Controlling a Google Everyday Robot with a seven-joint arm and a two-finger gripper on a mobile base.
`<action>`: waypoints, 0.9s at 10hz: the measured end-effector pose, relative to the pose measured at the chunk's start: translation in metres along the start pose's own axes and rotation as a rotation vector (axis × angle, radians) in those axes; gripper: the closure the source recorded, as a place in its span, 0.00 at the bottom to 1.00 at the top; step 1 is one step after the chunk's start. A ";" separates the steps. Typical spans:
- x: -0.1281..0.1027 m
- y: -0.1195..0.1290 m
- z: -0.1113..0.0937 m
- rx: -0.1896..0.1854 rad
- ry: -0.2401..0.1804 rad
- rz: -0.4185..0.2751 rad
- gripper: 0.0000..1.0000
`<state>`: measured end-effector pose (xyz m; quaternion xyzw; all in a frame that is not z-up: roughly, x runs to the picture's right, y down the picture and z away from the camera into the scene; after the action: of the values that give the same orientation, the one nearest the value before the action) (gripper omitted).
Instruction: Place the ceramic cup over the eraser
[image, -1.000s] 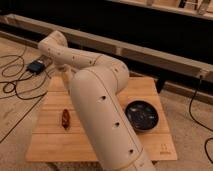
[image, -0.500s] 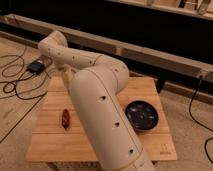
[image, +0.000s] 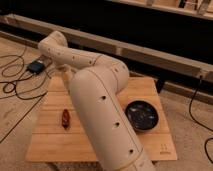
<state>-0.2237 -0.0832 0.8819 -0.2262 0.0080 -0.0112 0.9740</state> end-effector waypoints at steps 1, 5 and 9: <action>0.000 0.000 0.000 0.000 0.000 0.000 1.00; 0.000 0.000 0.000 0.000 0.000 0.000 0.97; 0.000 0.000 0.000 0.000 0.000 0.000 0.61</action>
<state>-0.2237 -0.0834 0.8818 -0.2261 0.0079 -0.0112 0.9740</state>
